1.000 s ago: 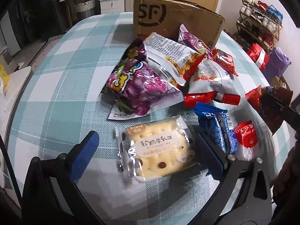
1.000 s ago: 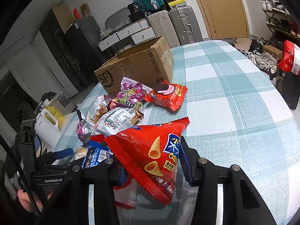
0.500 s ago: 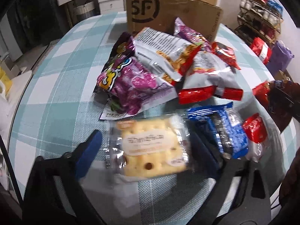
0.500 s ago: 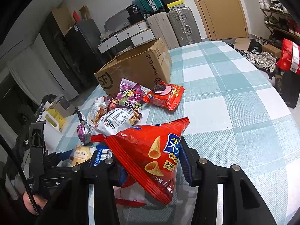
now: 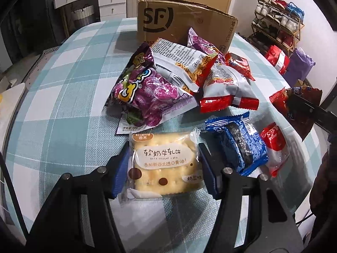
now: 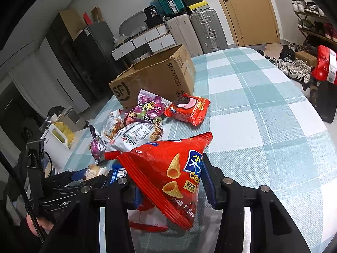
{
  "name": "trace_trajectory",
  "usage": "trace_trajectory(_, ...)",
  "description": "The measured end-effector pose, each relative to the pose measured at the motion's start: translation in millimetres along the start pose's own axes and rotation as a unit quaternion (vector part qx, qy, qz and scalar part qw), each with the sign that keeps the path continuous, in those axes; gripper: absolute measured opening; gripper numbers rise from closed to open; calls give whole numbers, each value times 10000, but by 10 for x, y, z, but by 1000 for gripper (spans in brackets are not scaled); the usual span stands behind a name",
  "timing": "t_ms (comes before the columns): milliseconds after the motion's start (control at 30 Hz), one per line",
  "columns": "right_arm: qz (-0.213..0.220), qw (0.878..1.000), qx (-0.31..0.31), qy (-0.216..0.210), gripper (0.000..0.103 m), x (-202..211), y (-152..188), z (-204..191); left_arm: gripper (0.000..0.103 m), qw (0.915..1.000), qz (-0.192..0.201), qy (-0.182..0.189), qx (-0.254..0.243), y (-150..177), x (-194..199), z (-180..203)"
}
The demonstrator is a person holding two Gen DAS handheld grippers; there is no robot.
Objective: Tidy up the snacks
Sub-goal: 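Grasp the cream bun packet with the left gripper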
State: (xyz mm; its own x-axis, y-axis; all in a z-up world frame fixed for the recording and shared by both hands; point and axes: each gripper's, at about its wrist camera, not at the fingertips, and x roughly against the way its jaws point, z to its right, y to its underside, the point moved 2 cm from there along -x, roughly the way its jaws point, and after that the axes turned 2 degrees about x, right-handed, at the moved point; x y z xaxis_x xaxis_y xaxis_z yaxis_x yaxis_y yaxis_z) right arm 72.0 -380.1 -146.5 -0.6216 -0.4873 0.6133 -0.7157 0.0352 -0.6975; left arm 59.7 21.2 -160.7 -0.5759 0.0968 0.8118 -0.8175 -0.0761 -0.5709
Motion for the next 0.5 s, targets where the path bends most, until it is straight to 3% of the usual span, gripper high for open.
trace_trajectory(500,80,9998,130,-153,46,85,-75,-194,58,9984,561,106,42,-123,440,-59)
